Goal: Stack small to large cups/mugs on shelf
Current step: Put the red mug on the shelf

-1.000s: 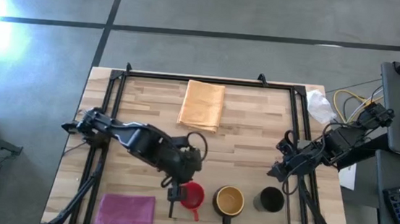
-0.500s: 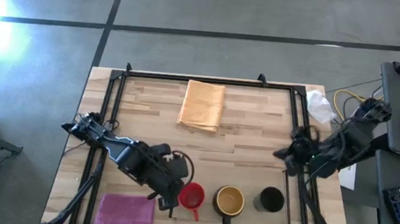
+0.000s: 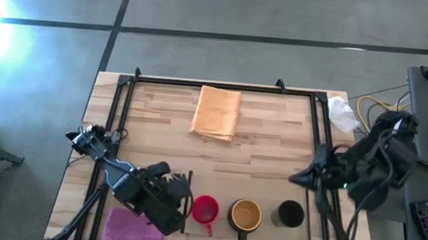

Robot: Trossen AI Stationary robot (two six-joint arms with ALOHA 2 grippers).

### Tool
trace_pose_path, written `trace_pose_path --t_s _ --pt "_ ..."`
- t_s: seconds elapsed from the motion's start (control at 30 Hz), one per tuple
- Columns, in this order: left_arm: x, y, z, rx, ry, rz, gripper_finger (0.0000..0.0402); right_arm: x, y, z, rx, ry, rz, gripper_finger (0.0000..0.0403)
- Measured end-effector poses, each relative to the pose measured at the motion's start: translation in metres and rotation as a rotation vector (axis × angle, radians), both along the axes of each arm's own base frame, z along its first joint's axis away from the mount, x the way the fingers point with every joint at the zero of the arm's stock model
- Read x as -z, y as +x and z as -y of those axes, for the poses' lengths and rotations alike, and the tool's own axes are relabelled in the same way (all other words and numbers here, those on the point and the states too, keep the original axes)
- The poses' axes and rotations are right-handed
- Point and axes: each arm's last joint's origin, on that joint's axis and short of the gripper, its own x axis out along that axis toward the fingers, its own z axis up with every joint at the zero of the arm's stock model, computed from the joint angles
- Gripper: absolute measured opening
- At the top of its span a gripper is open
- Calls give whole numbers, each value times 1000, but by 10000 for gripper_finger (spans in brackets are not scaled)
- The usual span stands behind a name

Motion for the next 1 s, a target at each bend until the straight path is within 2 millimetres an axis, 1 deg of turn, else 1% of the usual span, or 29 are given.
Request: trace_pose_path --t_s 0.13,0.2,0.3,0.37,0.43,0.5,0.53,0.6,0.7,0.77,1.0 --pt "8 -1 2 1 35 -19 0 3 22 -29 -31 -51 -116 8" --pt "13 -1 2 5 47 -34 0 5 36 -45 -53 -64 -143 8" --pt "18 -3 3 16 64 -55 0 4 59 -64 -65 -74 -148 8" --pt "20 -9 4 28 71 -62 0 3 75 -75 -66 -78 -139 8" --pt "22 -14 8 62 75 -53 0 2 92 -85 -78 -85 -126 8" --pt "25 -19 15 85 73 -6 0 3 111 -94 -102 -86 -123 8" --pt "26 -21 19 95 75 22 0 5 120 -98 -115 -86 -122 8" --pt "27 -25 23 115 63 88 0 15 139 -104 -140 -90 -129 8" --pt "30 -32 26 129 35 175 0 32 160 -107 -190 -28 -181 8" --pt "35 -34 28 135 9 212 0 38 169 -107 -186 3 -196 8" --pt "56 -40 23 136 -45 326 0 63 197 -122 -220 55 -219 8"
